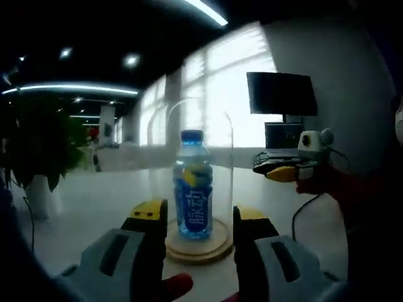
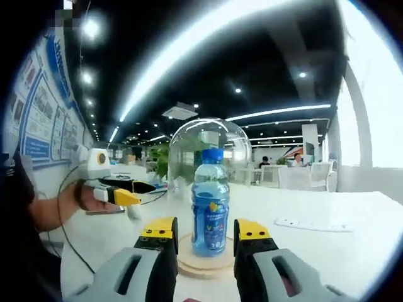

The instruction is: Open the cover put in the Mizone put the cover back on

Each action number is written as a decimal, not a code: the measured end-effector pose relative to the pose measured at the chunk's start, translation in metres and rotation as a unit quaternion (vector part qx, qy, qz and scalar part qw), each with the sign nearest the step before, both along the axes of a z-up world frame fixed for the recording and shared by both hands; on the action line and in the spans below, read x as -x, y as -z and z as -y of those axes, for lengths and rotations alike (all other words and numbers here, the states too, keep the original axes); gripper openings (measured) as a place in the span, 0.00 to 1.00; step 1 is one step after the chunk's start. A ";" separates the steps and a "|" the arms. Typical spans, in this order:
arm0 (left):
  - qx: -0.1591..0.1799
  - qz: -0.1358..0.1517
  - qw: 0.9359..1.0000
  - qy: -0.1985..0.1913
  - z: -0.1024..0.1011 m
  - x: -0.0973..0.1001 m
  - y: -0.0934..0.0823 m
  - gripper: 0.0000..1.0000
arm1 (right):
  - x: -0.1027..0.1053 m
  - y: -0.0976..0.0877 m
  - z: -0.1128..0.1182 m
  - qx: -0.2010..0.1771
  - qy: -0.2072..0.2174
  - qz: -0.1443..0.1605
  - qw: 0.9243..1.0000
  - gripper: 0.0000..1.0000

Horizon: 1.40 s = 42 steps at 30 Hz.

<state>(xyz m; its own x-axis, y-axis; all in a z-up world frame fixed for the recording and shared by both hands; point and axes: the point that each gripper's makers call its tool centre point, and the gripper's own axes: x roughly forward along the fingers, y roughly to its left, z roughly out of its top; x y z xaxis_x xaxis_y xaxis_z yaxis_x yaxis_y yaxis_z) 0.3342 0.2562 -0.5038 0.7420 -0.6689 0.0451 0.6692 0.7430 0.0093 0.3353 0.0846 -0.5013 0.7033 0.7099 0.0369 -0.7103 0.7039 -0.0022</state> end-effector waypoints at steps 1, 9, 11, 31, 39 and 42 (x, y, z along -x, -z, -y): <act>0.004 -0.003 1.000 -0.003 -0.003 0.003 0.000 0.31 | 0.002 -0.001 0.002 -0.004 0.001 0.000 1.000 0.27; 0.035 -0.021 0.999 -0.014 -0.014 0.016 0.001 0.29 | 0.015 0.009 0.024 -0.035 0.034 -0.018 0.999 0.27; 0.026 -0.021 0.999 -0.020 -0.017 0.018 0.006 0.29 | 0.018 0.019 0.028 -0.032 0.043 -0.029 0.998 0.27; 0.036 -0.023 0.999 0.010 -0.007 0.044 0.032 0.24 | 0.035 0.055 0.030 -0.009 0.038 -0.034 0.999 0.21; 0.041 -0.029 0.998 -0.033 -0.014 0.029 0.047 0.21 | 0.032 0.067 0.025 -0.008 0.051 -0.026 0.998 0.21; 0.039 -0.035 0.998 -0.031 -0.014 0.027 0.055 0.21 | 0.029 0.074 0.026 -0.006 0.057 -0.030 0.998 0.20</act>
<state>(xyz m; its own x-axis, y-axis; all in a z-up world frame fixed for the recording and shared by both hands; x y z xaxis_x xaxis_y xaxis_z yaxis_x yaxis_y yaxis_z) 0.3073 0.2702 -0.5585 0.7852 -0.6178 0.0420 0.6187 0.7799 -0.0943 0.3059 0.0584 -0.5752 0.7811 0.6244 0.0008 -0.6237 0.7802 0.0473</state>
